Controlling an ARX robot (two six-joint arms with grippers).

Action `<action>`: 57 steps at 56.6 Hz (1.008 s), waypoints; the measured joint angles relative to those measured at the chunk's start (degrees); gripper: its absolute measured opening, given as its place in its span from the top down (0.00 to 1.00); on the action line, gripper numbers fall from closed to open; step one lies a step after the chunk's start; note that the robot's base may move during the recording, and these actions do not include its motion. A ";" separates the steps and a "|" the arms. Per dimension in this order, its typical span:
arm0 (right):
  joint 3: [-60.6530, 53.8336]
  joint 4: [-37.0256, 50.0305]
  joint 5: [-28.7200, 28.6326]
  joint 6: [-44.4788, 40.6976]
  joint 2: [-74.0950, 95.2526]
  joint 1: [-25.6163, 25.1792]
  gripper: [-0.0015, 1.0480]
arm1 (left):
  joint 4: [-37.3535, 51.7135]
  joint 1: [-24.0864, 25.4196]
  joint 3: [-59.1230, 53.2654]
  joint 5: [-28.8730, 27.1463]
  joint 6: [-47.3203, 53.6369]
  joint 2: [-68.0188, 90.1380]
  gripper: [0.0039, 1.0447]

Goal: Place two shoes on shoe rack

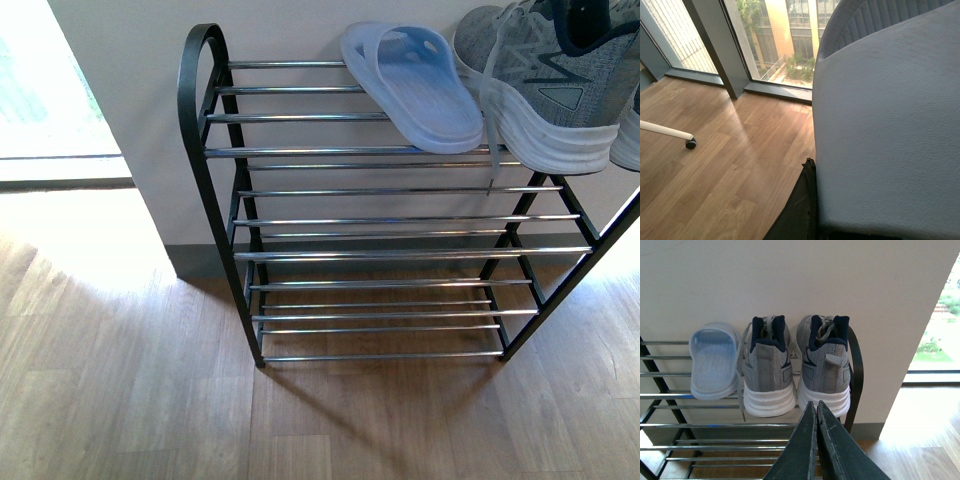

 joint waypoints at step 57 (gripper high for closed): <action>-4.46 -26.56 -0.11 0.00 -32.92 0.00 0.98 | 0.00 0.00 0.00 -0.02 0.00 0.00 0.98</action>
